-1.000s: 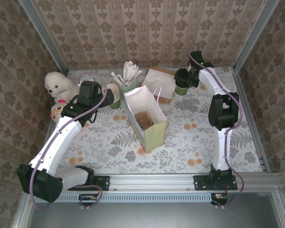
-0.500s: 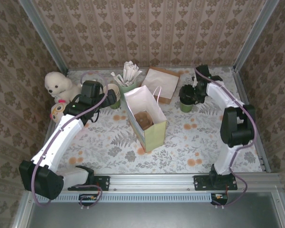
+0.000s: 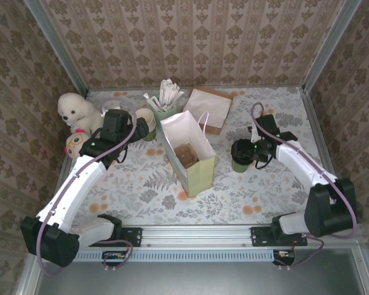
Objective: Pack the takeout coffee
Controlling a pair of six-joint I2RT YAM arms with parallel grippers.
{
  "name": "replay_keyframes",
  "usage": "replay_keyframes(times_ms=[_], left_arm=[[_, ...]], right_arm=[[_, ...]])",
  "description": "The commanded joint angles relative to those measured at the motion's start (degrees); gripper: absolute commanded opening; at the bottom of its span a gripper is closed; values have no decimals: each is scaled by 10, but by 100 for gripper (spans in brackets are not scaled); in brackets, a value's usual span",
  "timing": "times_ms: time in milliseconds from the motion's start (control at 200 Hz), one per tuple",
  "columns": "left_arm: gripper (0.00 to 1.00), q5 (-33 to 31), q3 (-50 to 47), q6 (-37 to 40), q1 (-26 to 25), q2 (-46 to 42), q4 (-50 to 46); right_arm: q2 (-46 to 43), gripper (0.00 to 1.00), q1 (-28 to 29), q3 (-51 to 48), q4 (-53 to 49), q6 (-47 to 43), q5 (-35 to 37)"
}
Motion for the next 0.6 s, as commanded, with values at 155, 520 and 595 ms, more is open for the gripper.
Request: replay_keyframes(times_ms=[155, 520, 595], left_arm=[[100, -39, 3, -21, -19, 3, -14], [100, -94, -46, -67, -20, -57, 8], [100, -107, -54, -67, -17, -66, 11]], right_arm=[[-31, 92, 21, -35, 15, -33, -18], [-36, 100, 54, 61, -109, 68, 79], [-11, 100, 65, 95, -153, 119, 98]])
